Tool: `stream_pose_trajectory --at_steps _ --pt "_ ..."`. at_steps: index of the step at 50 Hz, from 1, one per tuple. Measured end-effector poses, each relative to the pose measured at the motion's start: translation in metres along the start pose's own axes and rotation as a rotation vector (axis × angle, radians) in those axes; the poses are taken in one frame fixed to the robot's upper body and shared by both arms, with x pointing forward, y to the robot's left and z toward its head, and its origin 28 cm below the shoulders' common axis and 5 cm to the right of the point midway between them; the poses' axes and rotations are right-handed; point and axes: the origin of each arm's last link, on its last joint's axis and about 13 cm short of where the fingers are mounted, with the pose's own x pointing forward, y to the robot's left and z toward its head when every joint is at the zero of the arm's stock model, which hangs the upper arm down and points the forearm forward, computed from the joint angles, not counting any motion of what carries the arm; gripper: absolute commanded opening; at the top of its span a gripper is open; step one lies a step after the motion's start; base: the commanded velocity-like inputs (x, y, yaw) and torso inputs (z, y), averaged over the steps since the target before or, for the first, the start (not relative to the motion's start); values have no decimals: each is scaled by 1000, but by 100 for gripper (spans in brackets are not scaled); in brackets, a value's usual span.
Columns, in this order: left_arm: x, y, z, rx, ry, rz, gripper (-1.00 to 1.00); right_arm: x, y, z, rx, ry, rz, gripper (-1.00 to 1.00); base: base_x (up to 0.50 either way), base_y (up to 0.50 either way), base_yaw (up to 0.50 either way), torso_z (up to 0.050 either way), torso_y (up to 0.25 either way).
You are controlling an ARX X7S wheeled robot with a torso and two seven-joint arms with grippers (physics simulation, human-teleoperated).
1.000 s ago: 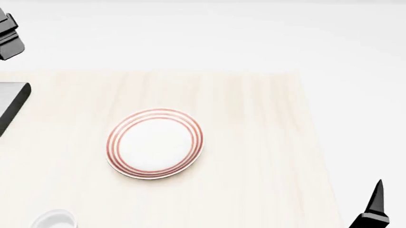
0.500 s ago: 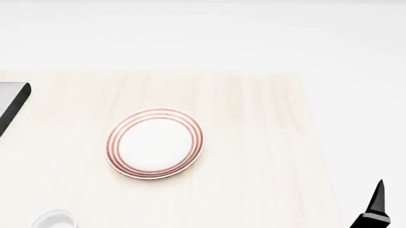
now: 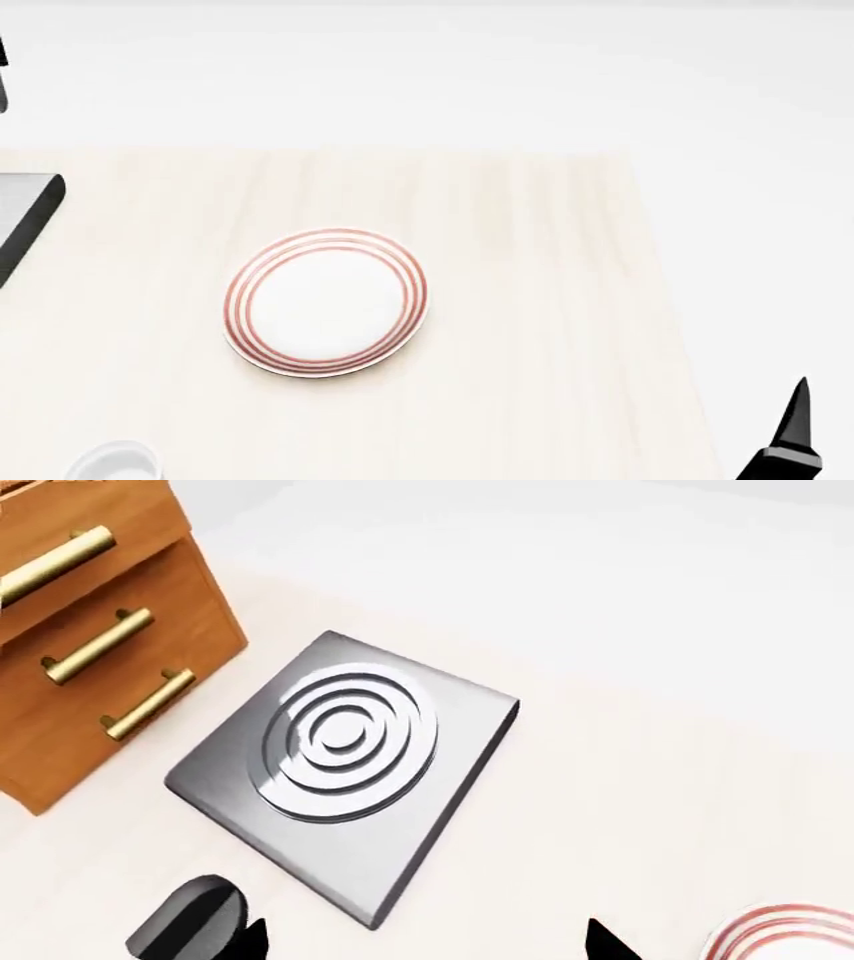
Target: Pick the akita bowl next to the ramekin and place it on the plate.
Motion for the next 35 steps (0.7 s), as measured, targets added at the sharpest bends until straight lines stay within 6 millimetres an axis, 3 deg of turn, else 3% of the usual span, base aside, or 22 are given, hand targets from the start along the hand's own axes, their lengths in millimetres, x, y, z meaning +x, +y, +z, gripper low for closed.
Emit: stream_pose_trajectory --at_steps 35 --pt "26 11 -29 -116 63 -21 100 0 0 0 -1 0 -2 100 0 0 0 0 0"
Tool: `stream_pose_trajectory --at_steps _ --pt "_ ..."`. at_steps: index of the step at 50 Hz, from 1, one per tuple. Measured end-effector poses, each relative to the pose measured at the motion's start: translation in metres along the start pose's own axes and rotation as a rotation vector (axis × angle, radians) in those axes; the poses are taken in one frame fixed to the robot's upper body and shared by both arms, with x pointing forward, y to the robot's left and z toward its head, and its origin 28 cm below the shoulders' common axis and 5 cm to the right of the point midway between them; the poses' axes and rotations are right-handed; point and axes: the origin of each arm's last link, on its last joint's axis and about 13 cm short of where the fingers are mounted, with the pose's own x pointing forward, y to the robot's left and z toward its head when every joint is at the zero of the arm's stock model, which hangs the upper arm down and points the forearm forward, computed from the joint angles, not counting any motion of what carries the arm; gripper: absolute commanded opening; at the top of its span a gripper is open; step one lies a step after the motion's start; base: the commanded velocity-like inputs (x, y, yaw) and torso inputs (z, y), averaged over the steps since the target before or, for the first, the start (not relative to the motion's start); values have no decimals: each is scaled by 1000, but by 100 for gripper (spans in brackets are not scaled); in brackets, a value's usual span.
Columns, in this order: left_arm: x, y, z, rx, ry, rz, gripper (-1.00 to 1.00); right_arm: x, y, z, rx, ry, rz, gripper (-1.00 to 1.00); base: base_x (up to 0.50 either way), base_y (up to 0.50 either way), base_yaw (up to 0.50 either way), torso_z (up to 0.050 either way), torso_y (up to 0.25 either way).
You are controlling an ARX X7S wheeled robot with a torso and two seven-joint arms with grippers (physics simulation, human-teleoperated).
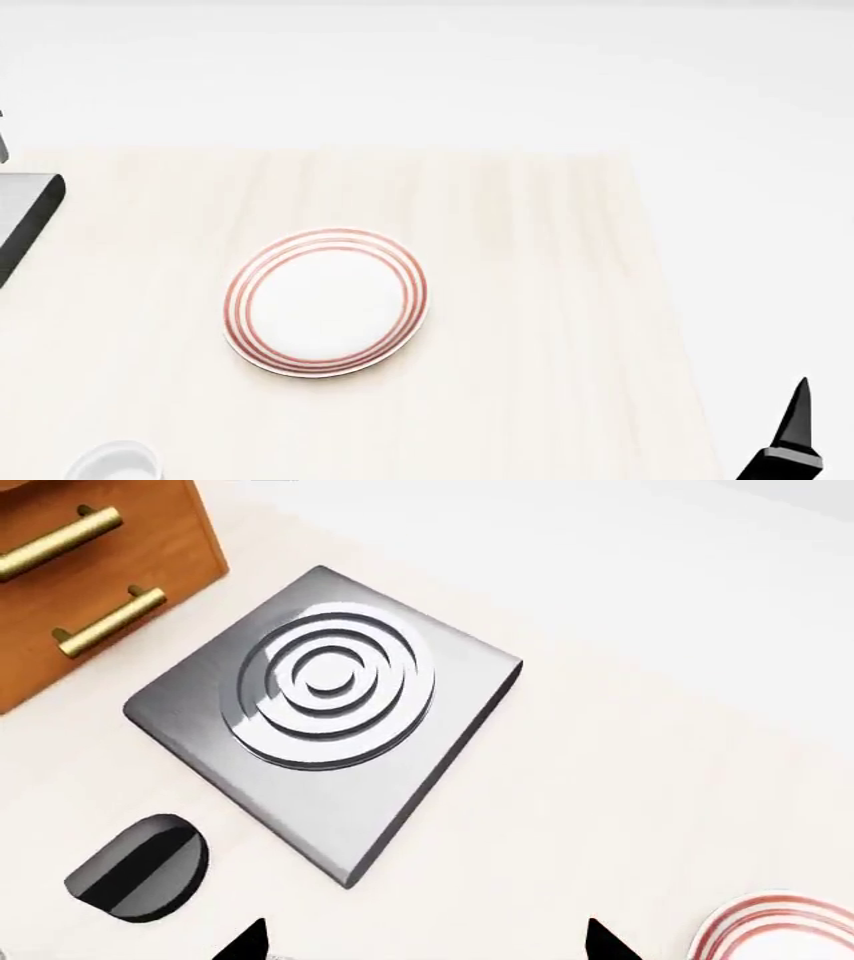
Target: Pick the akita bowl next to the ramekin and place it on the plate.
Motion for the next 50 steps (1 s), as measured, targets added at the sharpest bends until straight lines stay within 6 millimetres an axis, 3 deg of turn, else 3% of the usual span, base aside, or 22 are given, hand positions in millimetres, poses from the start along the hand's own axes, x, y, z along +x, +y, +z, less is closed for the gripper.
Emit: stream_pose_trajectory --at_steps 19,50 --pt "14 4 -19 22 23 52 100 0 0 0 0 0 -1 100 0 0 0 0 0" --pt "18 1 -34 -20 124 94 100 -1 0 1 2 0 -2 100 0 0 0 0 0"
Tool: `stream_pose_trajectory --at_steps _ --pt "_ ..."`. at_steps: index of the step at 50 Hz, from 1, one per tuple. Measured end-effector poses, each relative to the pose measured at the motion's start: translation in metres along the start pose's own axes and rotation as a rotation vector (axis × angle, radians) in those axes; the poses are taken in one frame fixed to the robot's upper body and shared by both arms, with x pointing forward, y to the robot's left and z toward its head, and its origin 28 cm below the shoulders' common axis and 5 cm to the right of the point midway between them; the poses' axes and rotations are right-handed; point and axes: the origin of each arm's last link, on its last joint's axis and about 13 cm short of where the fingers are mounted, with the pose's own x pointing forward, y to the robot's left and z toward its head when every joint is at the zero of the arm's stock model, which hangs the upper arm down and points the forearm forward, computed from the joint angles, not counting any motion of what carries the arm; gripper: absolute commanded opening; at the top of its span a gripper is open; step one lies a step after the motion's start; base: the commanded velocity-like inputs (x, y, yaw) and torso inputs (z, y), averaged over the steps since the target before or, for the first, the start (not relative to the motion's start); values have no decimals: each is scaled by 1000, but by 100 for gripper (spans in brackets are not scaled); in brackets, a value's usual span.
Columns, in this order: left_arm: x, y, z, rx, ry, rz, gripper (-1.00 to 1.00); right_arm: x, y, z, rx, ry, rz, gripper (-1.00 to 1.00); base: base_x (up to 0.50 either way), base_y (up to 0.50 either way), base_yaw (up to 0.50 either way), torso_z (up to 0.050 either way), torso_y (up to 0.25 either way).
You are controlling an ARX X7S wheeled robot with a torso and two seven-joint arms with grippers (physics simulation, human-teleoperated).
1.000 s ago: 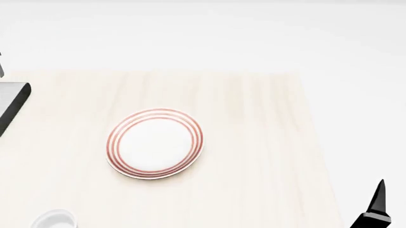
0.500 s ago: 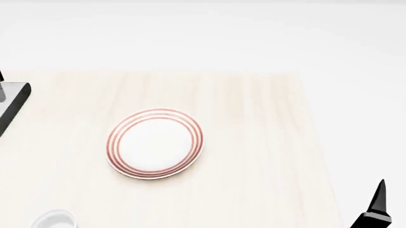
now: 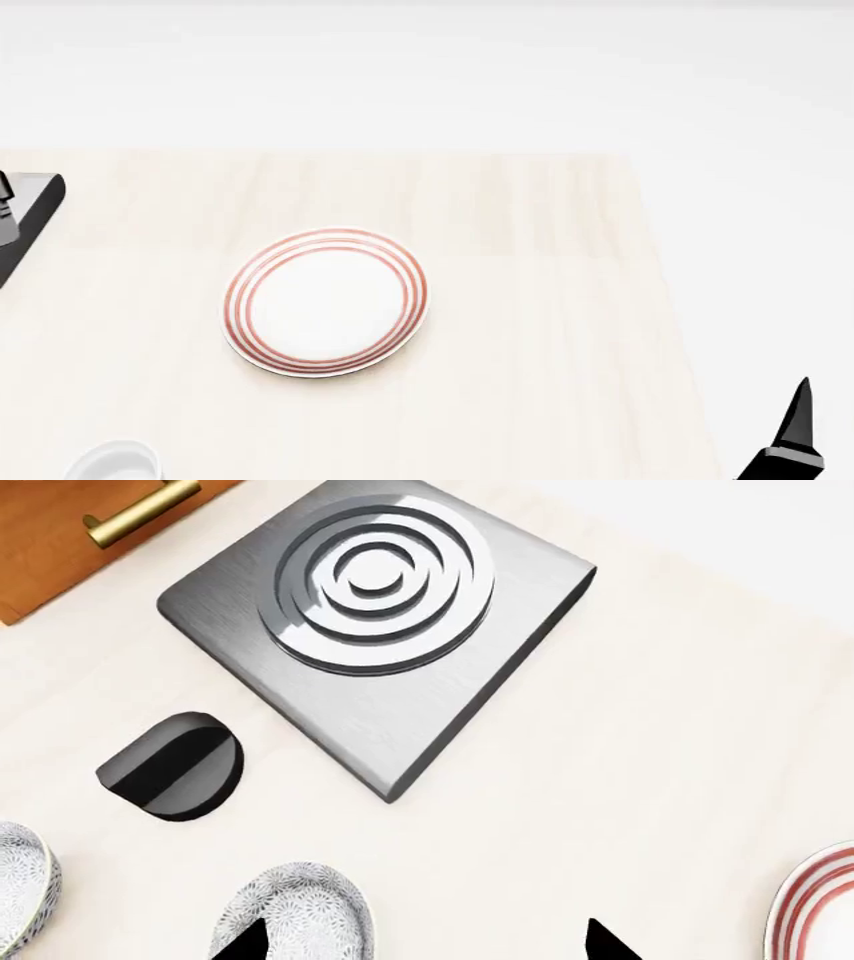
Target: Pick the akita bowl next to the ramekin and place it on the plate.
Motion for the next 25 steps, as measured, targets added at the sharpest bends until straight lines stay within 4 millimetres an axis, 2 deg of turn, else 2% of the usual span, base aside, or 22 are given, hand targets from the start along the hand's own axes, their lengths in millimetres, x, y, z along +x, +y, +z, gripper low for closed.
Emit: stream_pose_trajectory --at_steps 15,25 --pt "6 2 -4 -14 0 -12 100 0 0 0 0 0 0 100 0 0 0 0 0" --pt "7 3 0 -67 8 -40 100 0 0 0 0 0 0 100 0 0 0 0 0"
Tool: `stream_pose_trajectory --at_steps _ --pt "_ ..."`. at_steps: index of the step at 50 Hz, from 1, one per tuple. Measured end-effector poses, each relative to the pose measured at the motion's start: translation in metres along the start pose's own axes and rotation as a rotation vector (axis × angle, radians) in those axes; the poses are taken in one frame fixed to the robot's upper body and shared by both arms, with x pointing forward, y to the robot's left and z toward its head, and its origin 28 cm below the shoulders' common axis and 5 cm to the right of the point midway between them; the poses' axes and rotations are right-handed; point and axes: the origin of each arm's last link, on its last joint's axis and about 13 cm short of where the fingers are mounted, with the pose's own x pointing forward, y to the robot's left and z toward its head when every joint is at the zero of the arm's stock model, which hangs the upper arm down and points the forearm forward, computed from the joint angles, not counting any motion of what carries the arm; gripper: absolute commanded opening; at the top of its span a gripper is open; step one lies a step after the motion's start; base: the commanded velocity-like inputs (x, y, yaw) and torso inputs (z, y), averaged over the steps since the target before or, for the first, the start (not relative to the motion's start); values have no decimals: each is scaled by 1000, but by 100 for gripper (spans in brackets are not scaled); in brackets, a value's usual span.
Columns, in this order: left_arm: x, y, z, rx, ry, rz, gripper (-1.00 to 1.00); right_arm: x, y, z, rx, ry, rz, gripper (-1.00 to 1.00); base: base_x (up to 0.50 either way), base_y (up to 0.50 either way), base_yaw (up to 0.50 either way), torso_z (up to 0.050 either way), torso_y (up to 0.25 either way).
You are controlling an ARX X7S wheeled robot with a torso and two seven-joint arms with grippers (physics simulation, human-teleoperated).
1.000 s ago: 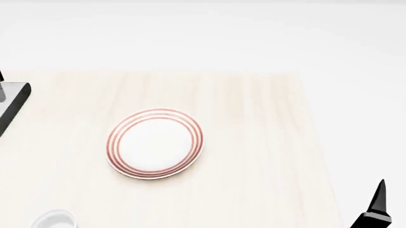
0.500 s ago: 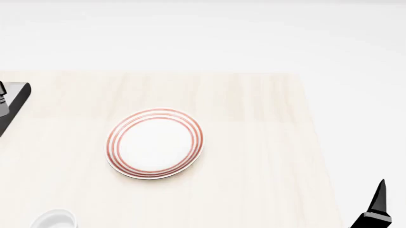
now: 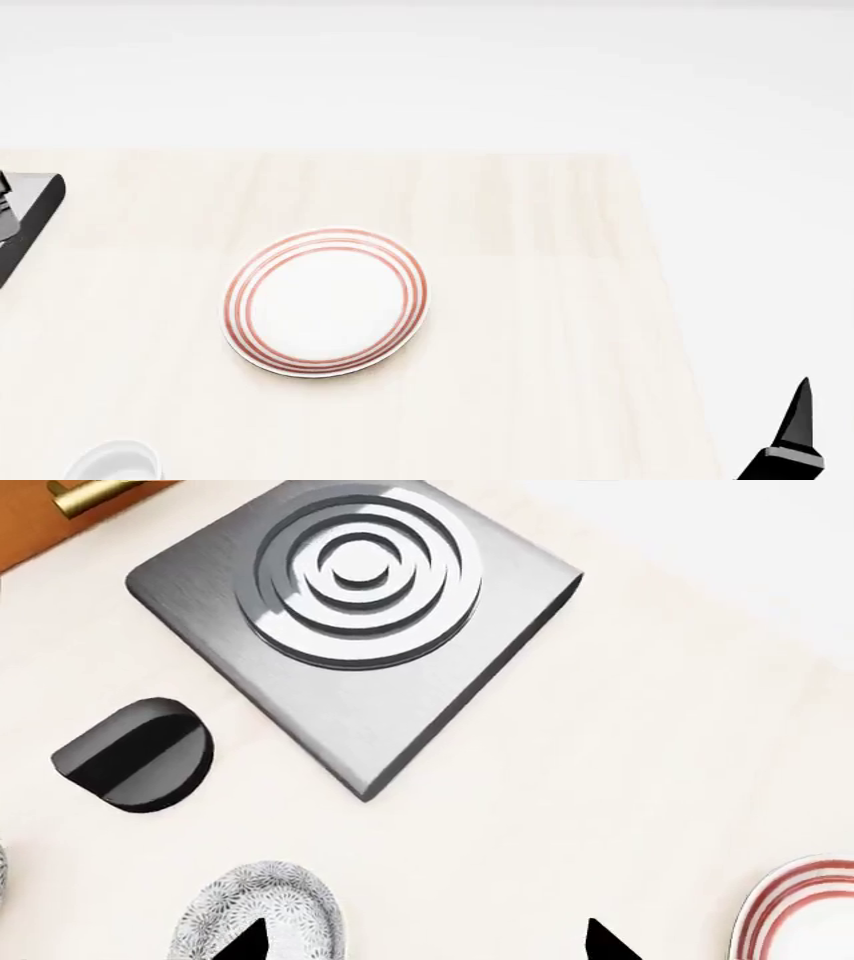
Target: Pick the akita bowl next to the ramekin and place it on the plate.
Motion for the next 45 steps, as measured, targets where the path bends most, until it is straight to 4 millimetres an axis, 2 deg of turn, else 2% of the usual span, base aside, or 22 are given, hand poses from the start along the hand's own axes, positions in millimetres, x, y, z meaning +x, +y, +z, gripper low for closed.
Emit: stream_pose_trajectory --at_steps 17,45 --pt "3 2 12 -75 17 -18 100 0 0 1 1 1 0 100 0 0 0 0 0" --pt "20 19 22 -142 39 44 100 0 0 0 0 1 -2 100 0 0 0 0 0"
